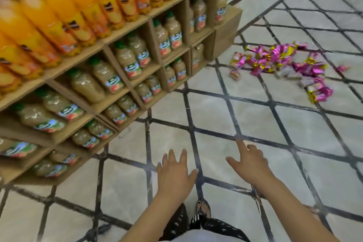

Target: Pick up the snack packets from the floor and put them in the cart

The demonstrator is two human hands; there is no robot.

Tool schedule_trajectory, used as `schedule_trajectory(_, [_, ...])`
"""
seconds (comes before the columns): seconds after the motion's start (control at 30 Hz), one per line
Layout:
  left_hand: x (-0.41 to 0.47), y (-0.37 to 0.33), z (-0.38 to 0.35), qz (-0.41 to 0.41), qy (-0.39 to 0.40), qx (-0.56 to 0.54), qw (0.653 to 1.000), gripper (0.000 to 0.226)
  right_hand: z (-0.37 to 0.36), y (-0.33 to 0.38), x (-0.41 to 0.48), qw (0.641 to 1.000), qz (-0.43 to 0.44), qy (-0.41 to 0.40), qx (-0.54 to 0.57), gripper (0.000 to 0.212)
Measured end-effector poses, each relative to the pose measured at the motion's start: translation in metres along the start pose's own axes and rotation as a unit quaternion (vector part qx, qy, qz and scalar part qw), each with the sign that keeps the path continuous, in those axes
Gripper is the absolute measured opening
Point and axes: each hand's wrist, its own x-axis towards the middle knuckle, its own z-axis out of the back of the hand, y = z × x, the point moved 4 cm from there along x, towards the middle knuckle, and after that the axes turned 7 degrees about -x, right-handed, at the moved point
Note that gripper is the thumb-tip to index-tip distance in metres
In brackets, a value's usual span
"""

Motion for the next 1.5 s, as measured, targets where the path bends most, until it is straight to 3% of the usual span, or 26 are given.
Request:
schedule_trajectory(0.7, [0.285, -0.137, 0.148, -0.197, 0.052, 0.115, 0.972, 0.073, 0.12, -0.013, 0.178, 0.977, -0.178, -0.037, 0.114, 0.071])
schedule_trajectory(0.97, [0.361, -0.262, 0.132, -0.246, 0.094, 0.167, 0.95, 0.075, 0.154, -0.118, 0.233, 0.947, -0.276, -0.012, 0.166, 0.072])
schedule_trajectory(1.3, [0.44, -0.505, 0.136, -0.305, 0.063, 0.202, 0.928, 0.073, 0.282, -0.282, 0.347, 0.94, -0.284, -0.032, 0.188, 0.074])
schedule_trajectory(1.5, [0.475, -0.6, 0.125, -0.318, 0.089, 0.205, 0.921, 0.075, 0.328, -0.368, 0.389, 0.915, -0.325, -0.052, 0.233, 0.074])
